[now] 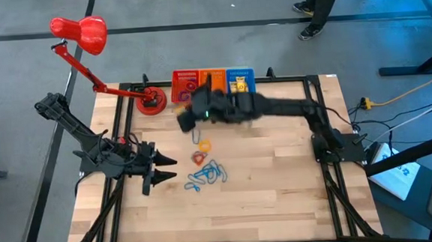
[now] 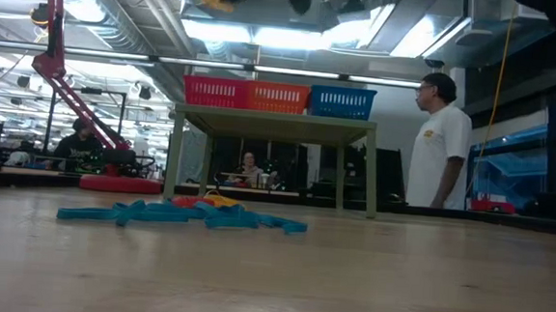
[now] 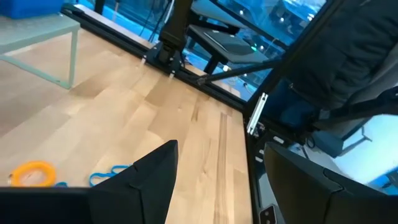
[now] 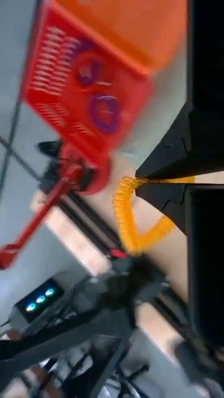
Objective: Pick & Place Office Desk Supplies
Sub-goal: Put the yellow spring keychain into the red bin on the shelf
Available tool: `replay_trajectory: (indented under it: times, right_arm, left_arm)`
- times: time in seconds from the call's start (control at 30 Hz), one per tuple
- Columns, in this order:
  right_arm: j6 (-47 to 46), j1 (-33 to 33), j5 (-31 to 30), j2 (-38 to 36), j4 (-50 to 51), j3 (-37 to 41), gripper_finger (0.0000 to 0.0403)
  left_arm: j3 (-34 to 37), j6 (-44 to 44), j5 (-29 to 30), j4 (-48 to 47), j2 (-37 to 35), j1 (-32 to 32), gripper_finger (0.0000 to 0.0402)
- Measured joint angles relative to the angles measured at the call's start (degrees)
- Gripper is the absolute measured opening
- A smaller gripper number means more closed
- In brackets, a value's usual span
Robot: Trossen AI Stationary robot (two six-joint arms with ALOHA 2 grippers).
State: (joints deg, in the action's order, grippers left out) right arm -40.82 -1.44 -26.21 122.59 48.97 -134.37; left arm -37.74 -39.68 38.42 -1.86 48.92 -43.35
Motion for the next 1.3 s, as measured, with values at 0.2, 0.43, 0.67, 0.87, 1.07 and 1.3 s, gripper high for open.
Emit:
replay_trajectory:
  times: [0.2,0.43,0.67,0.87,1.07,1.3]
  right_arm:
    - [5.63,6.27,0.45,1.37,0.76,0.11,0.0001]
    - [9.29,13.65,4.07,1.15,-0.36,1.29,0.0001]
    - [10.23,16.47,11.4,1.17,-4.83,7.34,0.0001]
    - [10.66,16.33,12.79,1.18,-8.23,10.55,0.0]
    - [13.19,16.35,15.35,1.15,-12.06,11.3,0.0022]
    - [12.96,16.49,14.83,1.13,-14.54,11.28,0.0126]
  left_arm:
    - [0.0,-0.01,1.68,1.3,0.0,0.0,0.0235]
    - [0.0,0.79,4.16,1.8,0.23,0.0,0.0235]
    - [0.0,0.93,5.65,1.68,0.37,0.02,0.0235]
    - [0.0,0.11,6.74,1.72,0.37,0.02,0.0235]
    - [0.0,-0.72,6.99,1.73,0.37,0.02,0.0235]
    - [0.0,-1.73,6.99,1.72,0.37,0.02,0.0235]
